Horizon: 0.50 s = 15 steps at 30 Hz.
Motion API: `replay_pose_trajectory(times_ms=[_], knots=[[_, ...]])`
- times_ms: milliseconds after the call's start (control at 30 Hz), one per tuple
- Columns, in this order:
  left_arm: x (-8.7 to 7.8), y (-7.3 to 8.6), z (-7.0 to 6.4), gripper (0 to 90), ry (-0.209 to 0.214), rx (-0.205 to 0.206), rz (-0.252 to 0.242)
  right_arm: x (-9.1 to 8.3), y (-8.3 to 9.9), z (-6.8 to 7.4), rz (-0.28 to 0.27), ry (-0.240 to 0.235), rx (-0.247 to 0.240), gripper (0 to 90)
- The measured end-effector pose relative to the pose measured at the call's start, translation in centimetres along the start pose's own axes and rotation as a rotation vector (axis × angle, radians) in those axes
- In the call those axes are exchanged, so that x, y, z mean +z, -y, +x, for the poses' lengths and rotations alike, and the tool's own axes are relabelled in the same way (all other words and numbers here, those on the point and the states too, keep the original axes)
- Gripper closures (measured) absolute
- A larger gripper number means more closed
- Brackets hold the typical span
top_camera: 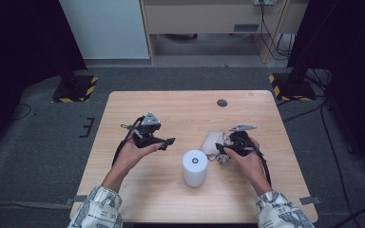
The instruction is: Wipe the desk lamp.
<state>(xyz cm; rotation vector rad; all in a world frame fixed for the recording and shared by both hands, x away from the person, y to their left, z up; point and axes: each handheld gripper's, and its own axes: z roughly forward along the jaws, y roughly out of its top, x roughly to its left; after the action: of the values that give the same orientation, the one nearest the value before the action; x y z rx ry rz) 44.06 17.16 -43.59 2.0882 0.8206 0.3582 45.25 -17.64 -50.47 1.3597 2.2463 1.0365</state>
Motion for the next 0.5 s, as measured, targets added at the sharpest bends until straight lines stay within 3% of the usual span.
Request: replay_pose_trajectory(times_ms=[267,400,500], knots=[[-1.1,2.1,-0.5,14.2,-0.007,-0.003,-0.024,2.2,0.1,0.3,0.060,0.009,0.010,16.0],[-1.3,2.9,-0.5,14.2,-0.016,-0.014,-0.019,2.8,0.4,0.8,0.076,0.014,-0.015,24.2],[-1.6,3.3,-0.4,14.2,-0.024,-0.030,-0.025,2.7,0.6,1.0,0.065,0.026,-0.043,37.6]])
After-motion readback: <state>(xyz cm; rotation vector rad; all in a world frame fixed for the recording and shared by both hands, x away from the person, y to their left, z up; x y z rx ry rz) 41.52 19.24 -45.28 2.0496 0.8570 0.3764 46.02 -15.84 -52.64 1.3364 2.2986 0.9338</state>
